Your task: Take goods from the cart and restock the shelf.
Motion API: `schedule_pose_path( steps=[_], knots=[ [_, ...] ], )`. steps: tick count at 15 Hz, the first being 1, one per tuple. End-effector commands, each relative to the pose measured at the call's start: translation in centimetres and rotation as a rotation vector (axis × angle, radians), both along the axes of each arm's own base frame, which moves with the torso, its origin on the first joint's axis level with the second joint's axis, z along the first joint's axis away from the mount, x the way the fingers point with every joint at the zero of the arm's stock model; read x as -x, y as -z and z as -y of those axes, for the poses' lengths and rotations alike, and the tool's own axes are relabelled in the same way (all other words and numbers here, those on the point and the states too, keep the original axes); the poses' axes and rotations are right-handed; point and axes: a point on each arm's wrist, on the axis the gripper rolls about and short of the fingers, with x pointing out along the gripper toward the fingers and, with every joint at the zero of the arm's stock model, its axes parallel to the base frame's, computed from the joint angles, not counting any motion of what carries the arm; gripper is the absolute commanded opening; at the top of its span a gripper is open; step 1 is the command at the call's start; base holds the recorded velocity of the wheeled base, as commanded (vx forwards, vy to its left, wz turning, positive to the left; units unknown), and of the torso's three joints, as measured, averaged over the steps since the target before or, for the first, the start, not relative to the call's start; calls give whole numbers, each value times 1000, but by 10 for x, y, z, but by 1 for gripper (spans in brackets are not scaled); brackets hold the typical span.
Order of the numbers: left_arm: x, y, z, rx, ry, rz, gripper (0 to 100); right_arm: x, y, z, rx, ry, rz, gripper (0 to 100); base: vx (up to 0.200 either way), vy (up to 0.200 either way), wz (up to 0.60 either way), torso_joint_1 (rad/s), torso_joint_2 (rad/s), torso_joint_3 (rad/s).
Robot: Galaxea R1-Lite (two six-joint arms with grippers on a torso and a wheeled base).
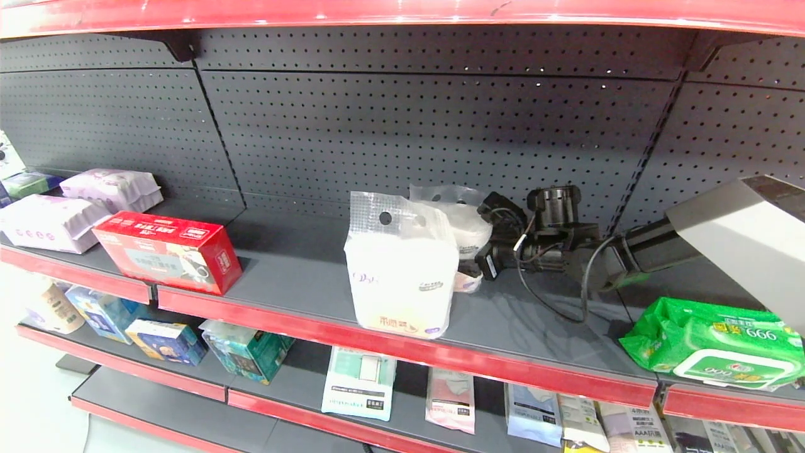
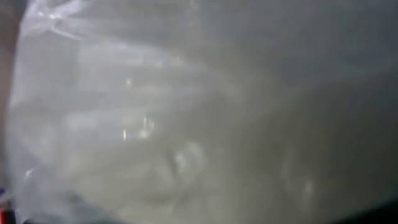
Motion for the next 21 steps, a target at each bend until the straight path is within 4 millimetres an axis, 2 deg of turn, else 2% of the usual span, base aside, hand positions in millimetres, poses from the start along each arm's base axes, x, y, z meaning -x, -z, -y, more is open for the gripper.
schedule_pose_path(
  steps=[1, 4, 16, 21],
  knots=[
    [0, 0, 0, 0, 0, -1, 100, 1, -6, 4, -3, 8, 11, 100, 0, 0, 0, 0, 0, 0],
    [0, 0, 0, 0, 0, -1, 100, 2, -6, 2, 4, 15, 13, 100, 0, 0, 0, 0, 0, 0],
    [0, 0, 0, 0, -1, -1, 100, 2, -8, -35, -2, -1, -24, 100, 0, 0, 0, 0, 0, 0],
    [0, 0, 0, 0, 0, -1, 100, 2, -5, -36, 6, 8, -26, 100, 0, 0, 0, 0, 0, 0]
  ],
)
